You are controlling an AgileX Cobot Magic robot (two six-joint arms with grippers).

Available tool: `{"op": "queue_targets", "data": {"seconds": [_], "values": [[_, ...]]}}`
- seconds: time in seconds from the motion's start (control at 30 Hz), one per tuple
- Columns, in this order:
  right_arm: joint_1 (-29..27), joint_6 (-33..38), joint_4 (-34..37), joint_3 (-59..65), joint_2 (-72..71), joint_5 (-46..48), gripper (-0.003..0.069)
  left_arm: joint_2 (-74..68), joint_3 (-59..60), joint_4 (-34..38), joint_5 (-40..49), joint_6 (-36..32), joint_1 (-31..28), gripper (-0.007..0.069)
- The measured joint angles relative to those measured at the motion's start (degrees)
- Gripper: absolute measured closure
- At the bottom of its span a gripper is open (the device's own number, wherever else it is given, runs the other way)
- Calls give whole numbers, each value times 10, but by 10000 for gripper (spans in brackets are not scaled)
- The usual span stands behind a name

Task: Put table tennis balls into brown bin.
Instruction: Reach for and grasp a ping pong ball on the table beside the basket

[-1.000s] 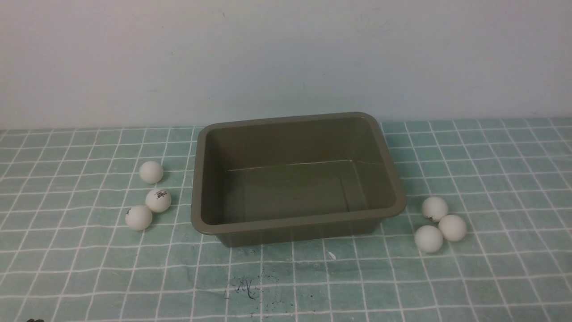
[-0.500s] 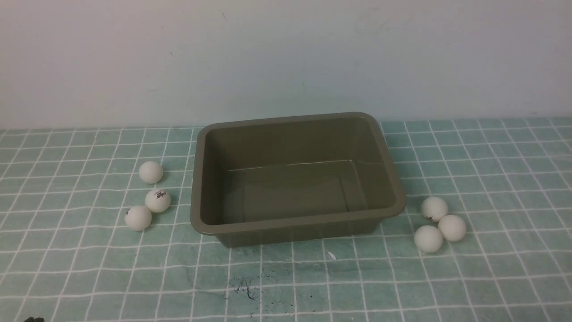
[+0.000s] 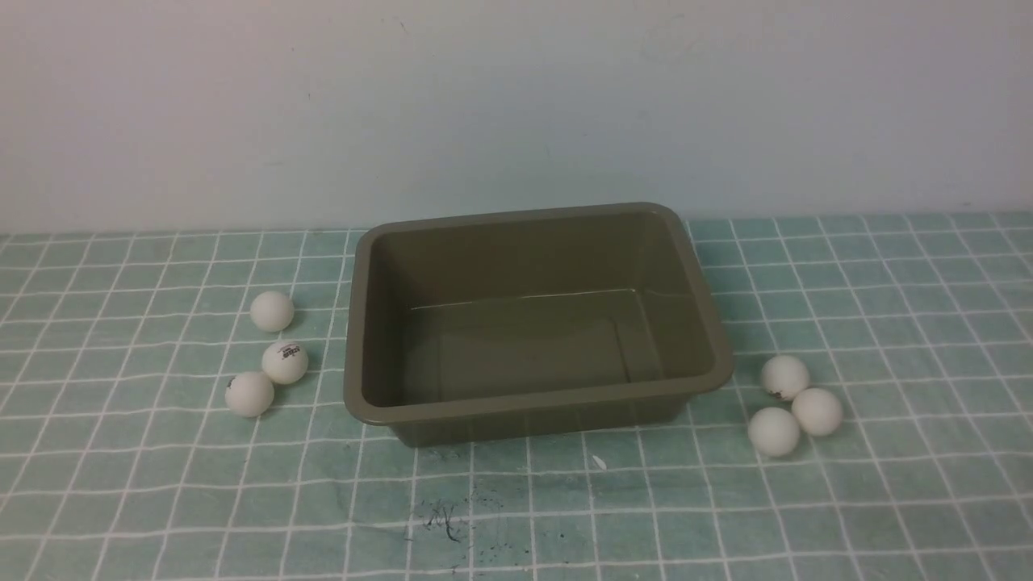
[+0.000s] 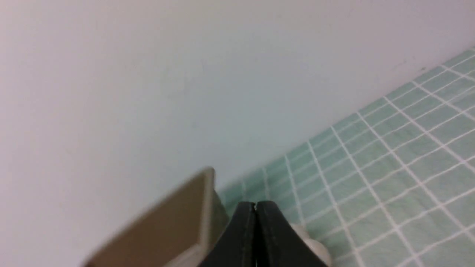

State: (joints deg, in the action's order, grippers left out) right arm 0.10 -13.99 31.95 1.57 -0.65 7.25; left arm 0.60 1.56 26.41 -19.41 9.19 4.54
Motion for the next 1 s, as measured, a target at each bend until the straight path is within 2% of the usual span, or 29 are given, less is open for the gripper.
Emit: {"op": "queue_targets", "data": {"seconds": [0.13,0.2,0.23,0.27,0.3,0.33,0.37,0.4,0.47,0.53,0.6,0.63,0.73,0.87,1.0], "values": [[0,3,42,0,0,-17,673,0,-43,10,-9,28,0,629],[0,41,48,0,0,-25,673,-14,-125,5,78,38,0,629],[0,74,49,0,0,-33,673,-47,-188,-12,170,35,0,629],[0,90,52,0,0,-39,673,-71,-219,-23,221,29,0,629],[0,93,53,0,0,-40,673,-85,-234,-29,234,25,0,629],[0,112,70,0,0,-54,673,-149,-292,-52,355,9,0,629],[0,114,74,0,0,-57,673,-176,-311,-61,396,2,0,629],[0,120,88,0,0,-65,673,-233,-345,-75,472,-10,0,629],[0,126,98,0,0,-66,673,-302,-377,-88,550,-24,0,629],[3,134,99,-4,0,-20,673,-411,-412,-98,633,-50,0,629],[4,140,90,-15,1,21,673,-467,-424,-101,653,-64,0,629],[6,161,56,-54,27,101,673,-555,-442,-104,671,-92,0,629],[6,170,11,-120,104,187,673,-658,-471,-107,673,-130,0,629],[6,181,-50,-265,297,336,673,-790,-540,-123,675,-160,0,629],[6,212,-112,-377,453,438,673,-871,-609,-149,686,-162,0,629]]}}
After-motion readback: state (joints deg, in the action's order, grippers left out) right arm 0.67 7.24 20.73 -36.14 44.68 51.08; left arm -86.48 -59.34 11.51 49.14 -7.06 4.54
